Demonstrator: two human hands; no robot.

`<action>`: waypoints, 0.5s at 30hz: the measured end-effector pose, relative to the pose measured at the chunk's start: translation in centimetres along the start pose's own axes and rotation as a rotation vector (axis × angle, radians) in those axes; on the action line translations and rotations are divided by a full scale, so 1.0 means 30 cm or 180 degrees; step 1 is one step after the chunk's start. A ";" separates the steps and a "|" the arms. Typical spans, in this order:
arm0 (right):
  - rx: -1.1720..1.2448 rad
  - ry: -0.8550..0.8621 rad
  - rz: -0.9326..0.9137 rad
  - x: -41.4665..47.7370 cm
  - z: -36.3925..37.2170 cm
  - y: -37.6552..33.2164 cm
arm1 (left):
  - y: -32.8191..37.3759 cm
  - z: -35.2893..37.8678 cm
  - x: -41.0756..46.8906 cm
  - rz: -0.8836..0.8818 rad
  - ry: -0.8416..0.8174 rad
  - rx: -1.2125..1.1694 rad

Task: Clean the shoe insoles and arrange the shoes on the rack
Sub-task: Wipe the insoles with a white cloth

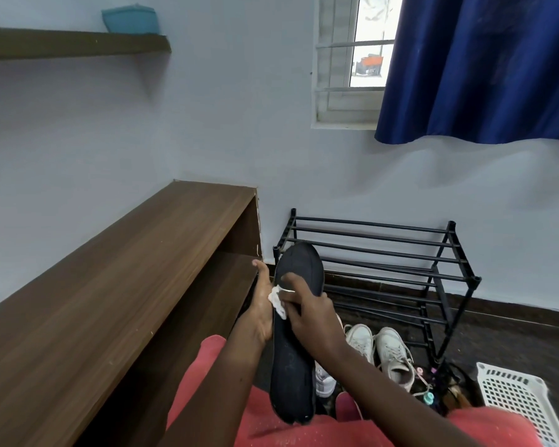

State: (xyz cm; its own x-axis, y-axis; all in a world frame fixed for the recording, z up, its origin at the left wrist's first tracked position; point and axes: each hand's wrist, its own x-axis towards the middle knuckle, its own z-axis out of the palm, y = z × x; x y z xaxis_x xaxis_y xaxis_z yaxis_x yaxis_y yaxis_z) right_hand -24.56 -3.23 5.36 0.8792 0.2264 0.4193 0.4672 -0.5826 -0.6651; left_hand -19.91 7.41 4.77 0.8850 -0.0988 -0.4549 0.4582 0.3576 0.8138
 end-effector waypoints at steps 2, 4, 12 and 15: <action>-0.0204 -0.0124 -0.0073 0.014 -0.001 0.009 | -0.010 0.007 -0.002 0.0008 -0.0006 0.0097; -0.0258 0.0077 -0.0168 0.050 -0.009 0.015 | -0.017 0.033 -0.022 0.0095 -0.0082 0.0052; -0.0463 0.0466 0.0452 0.241 -0.080 0.084 | -0.032 0.077 -0.059 0.0158 -0.0441 -0.0161; -0.0167 0.0560 0.0640 0.222 -0.085 0.084 | -0.034 0.077 -0.062 0.0161 -0.0396 -0.0209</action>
State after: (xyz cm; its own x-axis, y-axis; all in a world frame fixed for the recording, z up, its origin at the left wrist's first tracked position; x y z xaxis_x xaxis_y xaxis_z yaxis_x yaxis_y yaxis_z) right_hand -17.77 -5.19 8.05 0.9219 -0.0343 0.3859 0.2753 -0.6429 -0.7148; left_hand -21.83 5.08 5.63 0.9121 -0.1920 -0.3622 0.4099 0.4245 0.8073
